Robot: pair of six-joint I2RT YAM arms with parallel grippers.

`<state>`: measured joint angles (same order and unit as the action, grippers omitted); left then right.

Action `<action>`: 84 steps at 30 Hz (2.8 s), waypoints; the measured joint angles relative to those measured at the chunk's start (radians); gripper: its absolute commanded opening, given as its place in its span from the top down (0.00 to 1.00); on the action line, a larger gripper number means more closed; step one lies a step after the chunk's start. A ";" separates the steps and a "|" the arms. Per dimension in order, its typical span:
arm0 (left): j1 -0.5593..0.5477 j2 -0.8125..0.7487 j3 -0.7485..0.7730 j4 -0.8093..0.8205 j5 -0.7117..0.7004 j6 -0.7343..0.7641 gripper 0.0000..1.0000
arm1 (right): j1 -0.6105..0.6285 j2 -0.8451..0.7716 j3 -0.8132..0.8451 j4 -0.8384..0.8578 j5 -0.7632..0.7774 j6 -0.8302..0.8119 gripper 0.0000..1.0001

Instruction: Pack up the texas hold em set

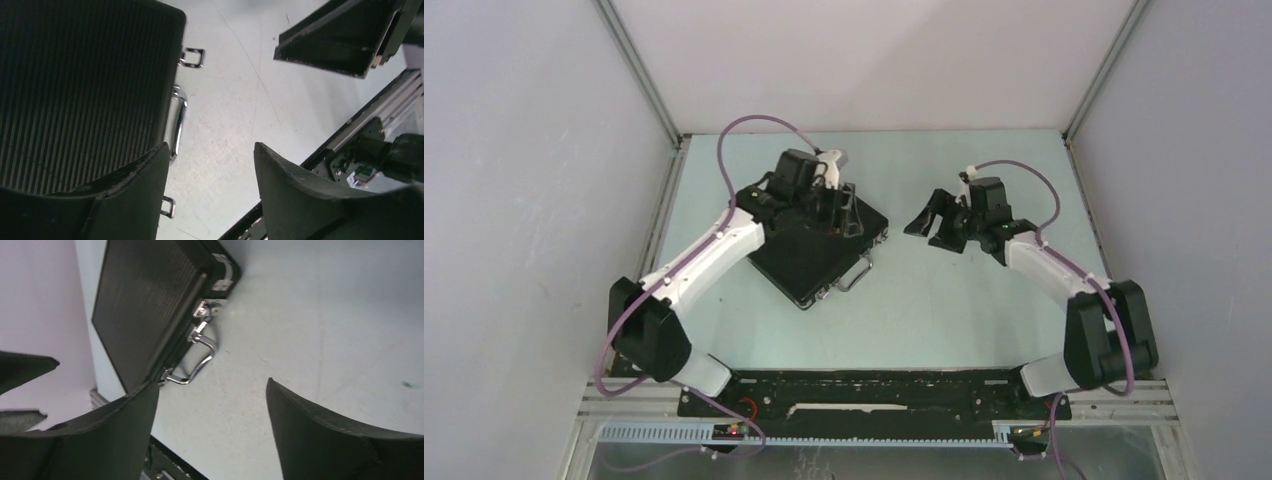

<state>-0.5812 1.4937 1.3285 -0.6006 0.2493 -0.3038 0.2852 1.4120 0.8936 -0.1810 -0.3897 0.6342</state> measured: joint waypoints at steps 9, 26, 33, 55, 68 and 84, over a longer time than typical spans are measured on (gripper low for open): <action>0.168 0.190 -0.008 0.066 0.160 -0.013 0.45 | 0.044 0.280 0.119 0.176 -0.148 0.077 0.38; 0.189 0.281 -0.097 0.100 0.215 -0.008 0.55 | 0.072 0.470 0.161 0.231 -0.167 0.068 0.67; 0.207 0.273 -0.143 0.188 0.256 -0.040 0.55 | 0.090 0.470 0.153 0.253 -0.129 0.045 0.63; 0.231 0.278 -0.164 0.231 0.316 -0.054 0.57 | 0.090 0.574 -0.147 0.880 -0.121 0.424 0.69; 0.231 0.274 -0.164 0.230 0.315 -0.053 0.56 | 0.282 0.220 -0.173 0.561 -0.015 0.294 0.28; 0.322 0.167 -0.337 0.292 0.429 -0.081 0.53 | 0.544 0.362 -0.040 0.488 -0.003 0.296 0.36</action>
<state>-0.2596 1.6604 0.9916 -0.3084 0.6781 -0.3851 0.8291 1.7744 0.8536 0.3065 -0.3927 0.9302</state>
